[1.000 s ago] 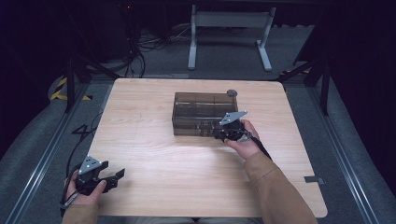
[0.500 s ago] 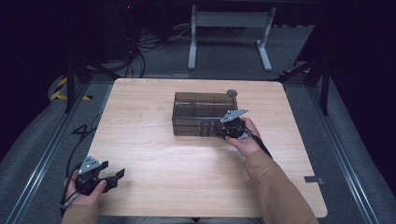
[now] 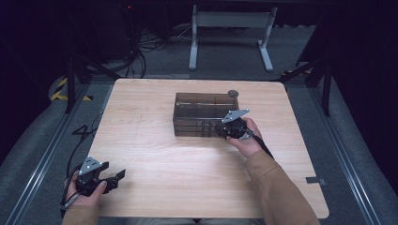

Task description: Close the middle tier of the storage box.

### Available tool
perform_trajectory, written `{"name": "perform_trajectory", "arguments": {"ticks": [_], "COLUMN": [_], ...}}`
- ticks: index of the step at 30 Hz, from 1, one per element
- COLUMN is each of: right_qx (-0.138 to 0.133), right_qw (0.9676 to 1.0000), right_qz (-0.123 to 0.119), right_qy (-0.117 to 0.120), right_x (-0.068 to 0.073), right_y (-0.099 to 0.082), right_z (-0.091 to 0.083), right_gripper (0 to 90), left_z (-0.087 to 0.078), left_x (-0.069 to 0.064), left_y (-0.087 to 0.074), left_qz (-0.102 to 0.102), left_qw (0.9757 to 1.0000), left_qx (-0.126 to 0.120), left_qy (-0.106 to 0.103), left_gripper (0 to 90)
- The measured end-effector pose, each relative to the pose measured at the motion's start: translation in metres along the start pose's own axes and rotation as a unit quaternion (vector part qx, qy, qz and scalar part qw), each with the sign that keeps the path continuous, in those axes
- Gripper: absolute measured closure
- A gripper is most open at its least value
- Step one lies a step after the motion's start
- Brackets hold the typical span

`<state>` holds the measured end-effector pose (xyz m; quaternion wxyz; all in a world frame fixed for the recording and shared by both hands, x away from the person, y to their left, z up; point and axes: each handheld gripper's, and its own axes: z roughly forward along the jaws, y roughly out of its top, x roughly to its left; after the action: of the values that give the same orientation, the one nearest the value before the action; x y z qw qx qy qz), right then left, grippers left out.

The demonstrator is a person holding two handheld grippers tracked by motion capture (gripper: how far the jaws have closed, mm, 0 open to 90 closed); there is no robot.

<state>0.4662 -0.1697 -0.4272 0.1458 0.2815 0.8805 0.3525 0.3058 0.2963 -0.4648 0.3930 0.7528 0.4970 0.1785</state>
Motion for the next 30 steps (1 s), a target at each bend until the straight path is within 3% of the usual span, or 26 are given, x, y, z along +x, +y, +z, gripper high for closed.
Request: {"name": "perform_trajectory", "arguments": {"ticks": [9,15,25,30], "right_qx": [0.002,0.005,-0.008,-0.027], "right_qw": [1.0,0.9999,0.9997,0.9992], "right_qz": [-0.001,-0.006,-0.014,-0.01], "right_qy": [-0.003,0.007,0.018,0.027], "right_x": [0.0,0.003,0.009,0.016], "right_y": [0.0,-0.002,0.0,-0.002], "right_z": [0.0,-0.001,-0.014,-0.028], "right_gripper": [90.0,90.0,90.0,73.9], "left_z": [0.0,0.001,0.002,0.002], "left_x": [0.0,0.0,0.0,0.0], "left_y": [0.0,0.0,0.001,0.002], "left_qz": [0.0,-0.001,0.001,-0.001], "left_qw": [1.0,1.0,1.0,1.0], "left_qx": [0.0,0.001,0.001,0.001], "left_qy": [-0.001,-0.001,-0.002,-0.002], "left_gripper": [26.1,26.1,26.2,26.1]}}
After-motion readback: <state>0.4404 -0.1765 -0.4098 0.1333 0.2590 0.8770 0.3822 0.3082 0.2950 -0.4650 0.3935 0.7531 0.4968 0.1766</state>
